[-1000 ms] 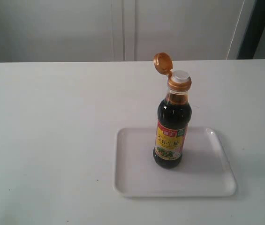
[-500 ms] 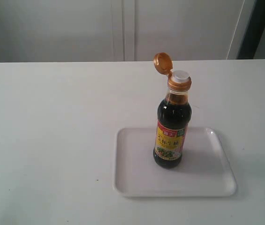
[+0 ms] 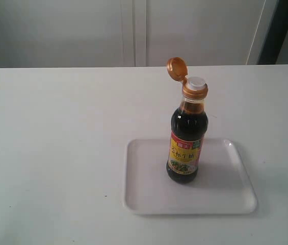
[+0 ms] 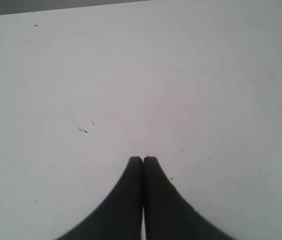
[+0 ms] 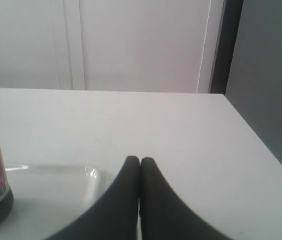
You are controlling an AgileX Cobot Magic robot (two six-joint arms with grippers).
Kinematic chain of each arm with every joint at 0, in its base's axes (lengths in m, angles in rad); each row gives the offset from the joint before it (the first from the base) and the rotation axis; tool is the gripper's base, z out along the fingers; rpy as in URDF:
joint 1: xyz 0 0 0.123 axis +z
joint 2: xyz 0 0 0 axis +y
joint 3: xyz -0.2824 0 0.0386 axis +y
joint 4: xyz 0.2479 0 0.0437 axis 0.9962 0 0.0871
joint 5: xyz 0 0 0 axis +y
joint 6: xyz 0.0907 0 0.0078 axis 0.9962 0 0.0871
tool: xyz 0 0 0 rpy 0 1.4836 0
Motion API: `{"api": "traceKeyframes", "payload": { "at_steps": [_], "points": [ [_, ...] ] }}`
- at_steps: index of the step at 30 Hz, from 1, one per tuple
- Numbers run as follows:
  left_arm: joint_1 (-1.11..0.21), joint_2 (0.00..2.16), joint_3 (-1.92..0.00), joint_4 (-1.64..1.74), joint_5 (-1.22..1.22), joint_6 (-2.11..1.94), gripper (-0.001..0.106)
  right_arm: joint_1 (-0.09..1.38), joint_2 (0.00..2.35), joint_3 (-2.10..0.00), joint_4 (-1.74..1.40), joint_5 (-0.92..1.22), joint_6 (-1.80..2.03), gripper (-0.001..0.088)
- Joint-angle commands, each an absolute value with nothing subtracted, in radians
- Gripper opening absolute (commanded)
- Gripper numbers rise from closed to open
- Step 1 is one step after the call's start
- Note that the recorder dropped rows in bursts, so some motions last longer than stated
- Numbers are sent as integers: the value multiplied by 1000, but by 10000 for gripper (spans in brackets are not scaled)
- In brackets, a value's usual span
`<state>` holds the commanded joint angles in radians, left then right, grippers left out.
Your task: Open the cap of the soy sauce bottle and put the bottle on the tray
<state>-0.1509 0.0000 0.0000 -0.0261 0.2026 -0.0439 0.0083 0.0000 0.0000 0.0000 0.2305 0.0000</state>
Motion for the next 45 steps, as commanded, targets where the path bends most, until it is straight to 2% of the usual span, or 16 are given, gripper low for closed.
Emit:
{"api": "traceKeyframes", "payload": {
  "at_steps": [4,45],
  "points": [
    [-151,0,0,-26,203,-44,0,8,0,0,0,318,0,0],
    [-151,0,0,-26,203,-44,0,8,0,0,0,334,0,0]
  ]
}}
